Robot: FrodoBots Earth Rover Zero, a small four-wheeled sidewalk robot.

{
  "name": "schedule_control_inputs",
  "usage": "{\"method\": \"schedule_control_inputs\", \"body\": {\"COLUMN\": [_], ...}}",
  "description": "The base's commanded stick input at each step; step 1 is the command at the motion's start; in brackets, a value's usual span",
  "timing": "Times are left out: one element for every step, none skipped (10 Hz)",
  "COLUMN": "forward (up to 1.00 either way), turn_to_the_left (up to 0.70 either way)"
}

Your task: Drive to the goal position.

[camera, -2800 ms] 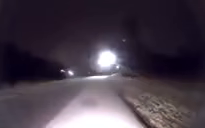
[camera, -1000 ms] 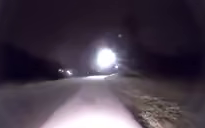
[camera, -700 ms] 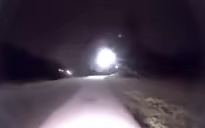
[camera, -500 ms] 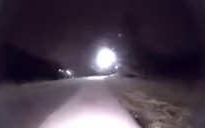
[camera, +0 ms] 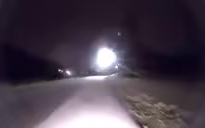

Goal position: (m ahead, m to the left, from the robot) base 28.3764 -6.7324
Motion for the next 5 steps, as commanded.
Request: {"method": "schedule_control_inputs", "body": {"forward": [0.70, 0.70, 0.70, 0.70, 0.70], "turn_to_the_left": [0.00, 0.00, 0.00, 0.00, 0.00]}}
